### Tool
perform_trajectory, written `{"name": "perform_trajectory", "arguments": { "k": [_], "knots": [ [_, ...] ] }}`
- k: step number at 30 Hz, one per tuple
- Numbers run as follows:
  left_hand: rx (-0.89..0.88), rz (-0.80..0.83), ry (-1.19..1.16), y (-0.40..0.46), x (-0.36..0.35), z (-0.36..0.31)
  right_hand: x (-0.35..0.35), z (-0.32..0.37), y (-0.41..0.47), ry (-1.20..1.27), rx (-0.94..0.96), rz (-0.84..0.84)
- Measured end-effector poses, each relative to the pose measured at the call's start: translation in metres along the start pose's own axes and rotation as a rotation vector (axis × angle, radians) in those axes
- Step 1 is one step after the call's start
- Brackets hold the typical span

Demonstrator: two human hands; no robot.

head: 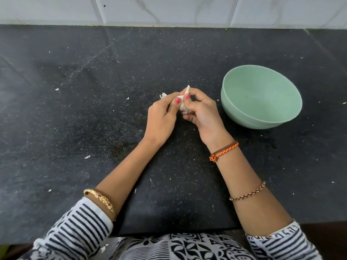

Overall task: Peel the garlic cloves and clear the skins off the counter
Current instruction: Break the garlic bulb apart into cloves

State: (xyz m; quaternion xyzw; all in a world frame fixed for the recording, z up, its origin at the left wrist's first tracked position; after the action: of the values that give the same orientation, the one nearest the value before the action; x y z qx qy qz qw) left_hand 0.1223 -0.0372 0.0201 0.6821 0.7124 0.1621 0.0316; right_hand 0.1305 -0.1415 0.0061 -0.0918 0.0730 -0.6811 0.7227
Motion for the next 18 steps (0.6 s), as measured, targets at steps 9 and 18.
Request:
{"name": "perform_trajectory", "arguments": {
  "k": [9,18],
  "knots": [
    [0.07,-0.063,0.033,-0.001,0.005,0.007,-0.002,-0.001,0.0,-0.021,-0.045,-0.013],
    [0.166,-0.105,-0.012,-0.002,0.009,0.021,-0.004,-0.001,0.0,-0.115,-0.046,-0.038]
  ]
}}
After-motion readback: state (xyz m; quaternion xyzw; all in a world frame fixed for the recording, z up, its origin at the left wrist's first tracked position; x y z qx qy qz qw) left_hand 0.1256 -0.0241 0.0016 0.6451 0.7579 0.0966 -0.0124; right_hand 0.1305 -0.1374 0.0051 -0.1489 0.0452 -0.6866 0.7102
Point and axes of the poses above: each hand's wrist, its own y-axis towards the middle knuckle, its own x-axis out of the back of the hand, z = x × y, the point moved 9 cm from there along y, towards the middle knuckle, and after that the axes turned 7 degrees about -y, right-handed, at the moved point
